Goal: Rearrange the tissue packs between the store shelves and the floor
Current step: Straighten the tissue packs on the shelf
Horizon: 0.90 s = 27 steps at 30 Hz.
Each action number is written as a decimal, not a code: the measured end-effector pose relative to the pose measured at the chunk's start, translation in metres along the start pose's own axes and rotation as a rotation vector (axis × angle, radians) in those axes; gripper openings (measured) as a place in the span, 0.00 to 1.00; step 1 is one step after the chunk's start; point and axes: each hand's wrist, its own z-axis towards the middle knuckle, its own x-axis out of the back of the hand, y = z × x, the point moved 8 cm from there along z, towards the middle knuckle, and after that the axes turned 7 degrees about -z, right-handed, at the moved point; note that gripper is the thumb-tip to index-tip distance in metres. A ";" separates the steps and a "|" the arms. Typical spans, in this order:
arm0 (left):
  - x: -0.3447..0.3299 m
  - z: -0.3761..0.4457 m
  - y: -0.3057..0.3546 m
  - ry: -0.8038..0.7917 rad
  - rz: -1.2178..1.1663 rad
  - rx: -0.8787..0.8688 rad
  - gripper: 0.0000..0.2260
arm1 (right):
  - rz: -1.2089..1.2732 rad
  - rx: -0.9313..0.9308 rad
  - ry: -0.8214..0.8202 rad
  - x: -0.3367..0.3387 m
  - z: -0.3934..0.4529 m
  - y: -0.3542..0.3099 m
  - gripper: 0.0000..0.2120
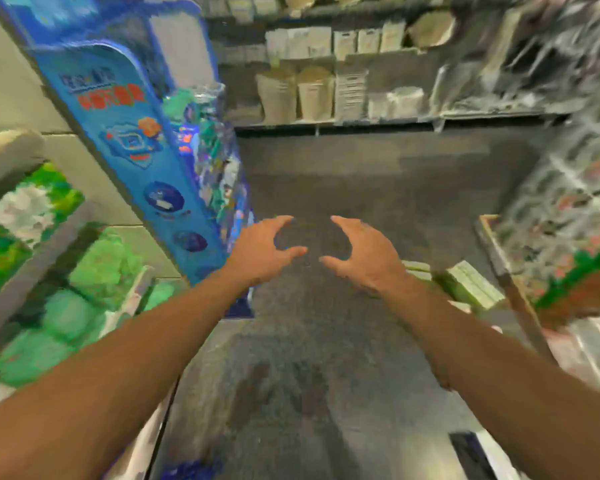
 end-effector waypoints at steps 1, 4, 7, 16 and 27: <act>-0.031 0.010 0.030 -0.044 -0.005 -0.041 0.29 | -0.005 -0.074 0.023 0.012 -0.018 0.040 0.40; -0.122 0.030 0.113 -0.188 -0.009 -0.153 0.30 | -0.036 -0.267 0.048 0.042 -0.075 0.148 0.40; -0.209 0.035 0.181 -0.356 0.006 -0.245 0.30 | -0.052 -0.423 0.034 0.058 -0.134 0.235 0.39; -0.414 0.041 0.317 -0.767 -0.089 -0.465 0.27 | -0.014 -0.946 0.038 0.038 -0.290 0.404 0.40; -0.695 -0.021 0.318 -1.211 0.118 -0.580 0.33 | 0.186 -1.454 -0.099 -0.138 -0.432 0.550 0.43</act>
